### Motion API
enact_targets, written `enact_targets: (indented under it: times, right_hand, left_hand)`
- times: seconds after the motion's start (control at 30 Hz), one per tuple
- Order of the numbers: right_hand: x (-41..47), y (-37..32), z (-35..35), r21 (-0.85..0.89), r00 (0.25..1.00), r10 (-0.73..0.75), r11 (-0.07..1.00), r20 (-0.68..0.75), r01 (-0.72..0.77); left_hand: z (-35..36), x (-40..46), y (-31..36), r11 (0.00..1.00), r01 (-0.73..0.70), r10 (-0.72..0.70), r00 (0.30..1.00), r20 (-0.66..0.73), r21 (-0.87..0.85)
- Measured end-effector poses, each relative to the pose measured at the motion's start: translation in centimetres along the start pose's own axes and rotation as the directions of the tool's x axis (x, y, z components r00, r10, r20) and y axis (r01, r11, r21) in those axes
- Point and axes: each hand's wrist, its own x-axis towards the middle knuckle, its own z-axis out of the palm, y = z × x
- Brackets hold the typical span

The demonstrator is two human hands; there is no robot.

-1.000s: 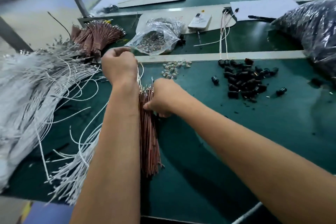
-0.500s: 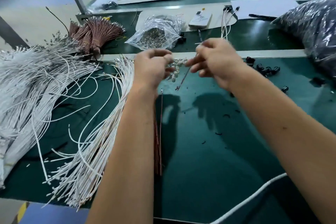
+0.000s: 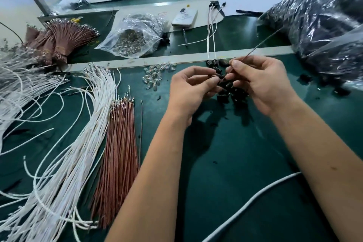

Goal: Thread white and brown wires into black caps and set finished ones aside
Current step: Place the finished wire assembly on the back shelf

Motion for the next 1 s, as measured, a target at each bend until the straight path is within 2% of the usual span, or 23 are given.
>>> enact_targets:
  times: [0.1, 0.2, 0.4, 0.77, 1.0]
  right_hand:
    - [-0.4, 0.1, -0.3, 0.131, 0.998, -0.043, 0.990, -0.045, 0.049]
    - [-0.7, 0.3, -0.1, 0.208, 0.996, -0.071, 0.975, -0.059, 0.082]
    - [-1.0, 0.5, 0.4, 0.151, 0.992, -0.114, 0.981, -0.053, 0.121]
    - [-1.2, 0.7, 0.6, 0.102, 0.990, -0.135, 0.985, -0.047, 0.139]
    - [-1.2, 0.9, 0.8, 0.090, 0.989, -0.138, 0.986, -0.045, 0.142]
  left_hand:
    - [-0.9, 0.1, -0.4, 0.991, -0.121, 0.123, 0.992, -0.040, 0.051]
    - [-1.1, 0.2, -0.7, 0.991, -0.131, 0.131, 0.989, -0.073, 0.004]
    - [-1.0, 0.3, -1.0, 0.991, -0.119, 0.113, 0.990, -0.087, -0.066]
    - [-0.9, 0.7, -1.3, 0.989, -0.108, 0.101, 0.992, -0.080, -0.097]
    - [-0.5, 0.6, -1.2, 0.993, -0.113, 0.113, 0.992, -0.051, -0.016]
